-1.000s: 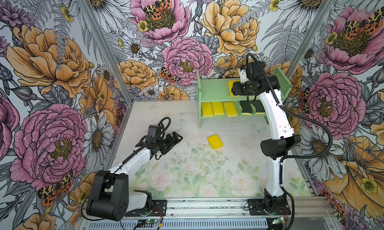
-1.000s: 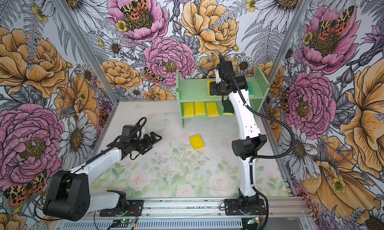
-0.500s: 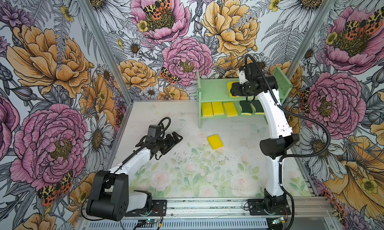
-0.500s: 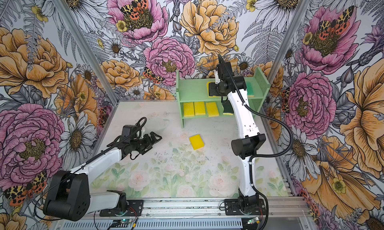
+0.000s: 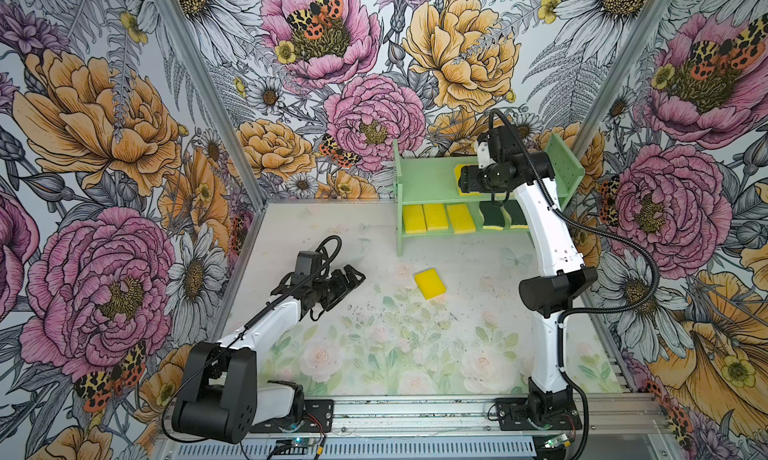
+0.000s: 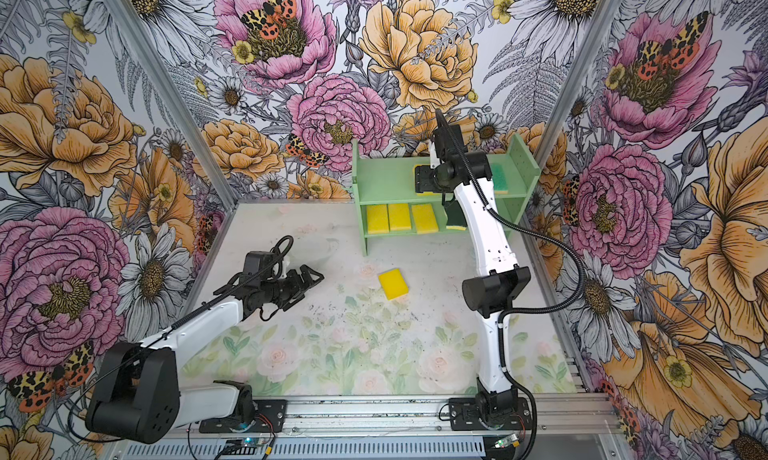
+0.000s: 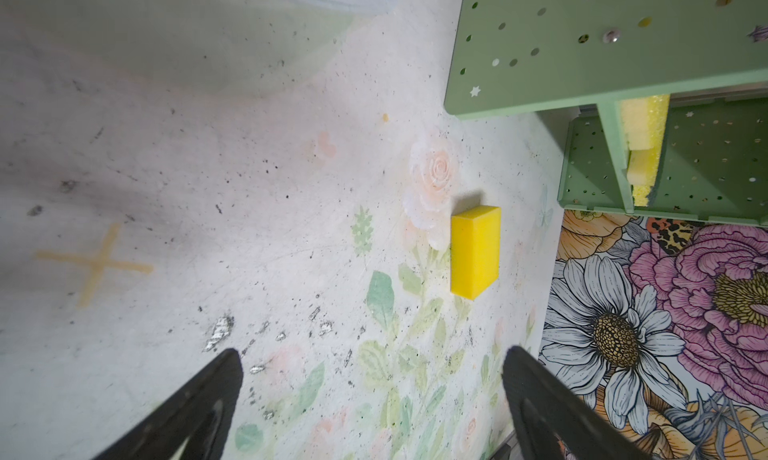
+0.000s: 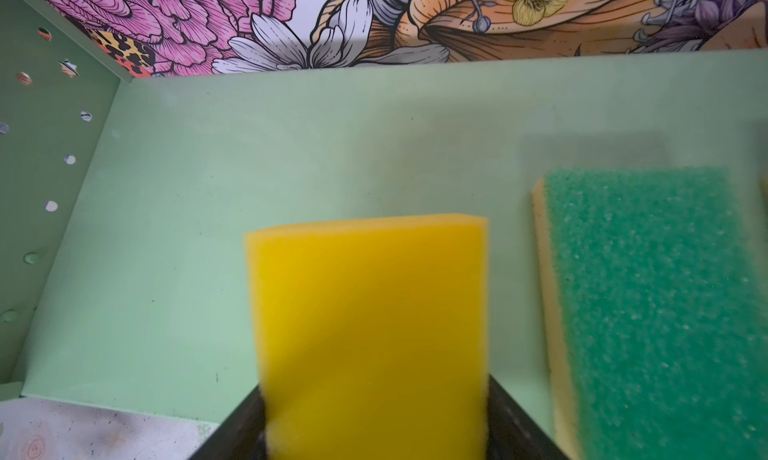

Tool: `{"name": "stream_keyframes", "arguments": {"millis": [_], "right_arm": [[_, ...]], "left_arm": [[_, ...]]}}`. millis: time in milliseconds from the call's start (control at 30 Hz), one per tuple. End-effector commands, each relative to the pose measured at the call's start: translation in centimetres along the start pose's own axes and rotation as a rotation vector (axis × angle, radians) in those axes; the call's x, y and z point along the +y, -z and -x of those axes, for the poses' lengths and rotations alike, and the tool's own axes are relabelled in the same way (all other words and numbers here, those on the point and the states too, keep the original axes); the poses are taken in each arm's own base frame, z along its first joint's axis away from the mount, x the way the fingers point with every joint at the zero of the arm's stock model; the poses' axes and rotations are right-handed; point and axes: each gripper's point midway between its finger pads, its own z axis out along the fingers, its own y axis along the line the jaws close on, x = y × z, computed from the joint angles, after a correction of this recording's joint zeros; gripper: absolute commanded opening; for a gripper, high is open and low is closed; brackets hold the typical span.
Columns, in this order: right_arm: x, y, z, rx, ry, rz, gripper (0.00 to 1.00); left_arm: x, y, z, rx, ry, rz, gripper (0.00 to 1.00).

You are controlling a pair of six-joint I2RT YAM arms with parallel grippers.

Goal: Place and organize the cleaning sponges onto the shelf

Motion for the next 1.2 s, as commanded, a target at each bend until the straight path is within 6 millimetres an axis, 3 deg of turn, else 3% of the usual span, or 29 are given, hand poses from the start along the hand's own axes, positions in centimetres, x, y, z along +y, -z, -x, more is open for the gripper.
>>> {"name": "stream_keyframes", "arguments": {"millis": [0, 333, 633, 833, 1033, 1167], "right_arm": [[-0.5, -0.9, 0.6, -0.018, -0.005, -0.015, 0.76], [-0.3, 0.4, 1.6, -0.064, 0.002, -0.003, 0.84], [-0.2, 3.4, 2.5, -0.119, -0.011, 0.011, 0.87], [0.9, 5.9, 1.7, -0.115, -0.01, 0.069, 0.87], [2.7, 8.3, -0.4, -0.081, 0.018, 0.152, 0.86], [4.7, 8.7, -2.2, -0.029, 0.032, 0.253, 0.86]], "left_arm": [[-0.5, 0.5, 0.4, -0.019, -0.021, -0.034, 0.99], [-0.7, 0.5, 0.4, -0.017, -0.023, -0.04, 0.99], [-1.0, 0.6, 0.6, -0.021, -0.026, -0.048, 0.99], [-0.9, 0.6, 0.4, -0.018, -0.024, -0.047, 0.99], [-1.0, 0.6, 0.6, -0.021, -0.025, -0.048, 0.99], [-1.0, 0.4, 0.8, -0.02, -0.024, -0.043, 0.99]]}}
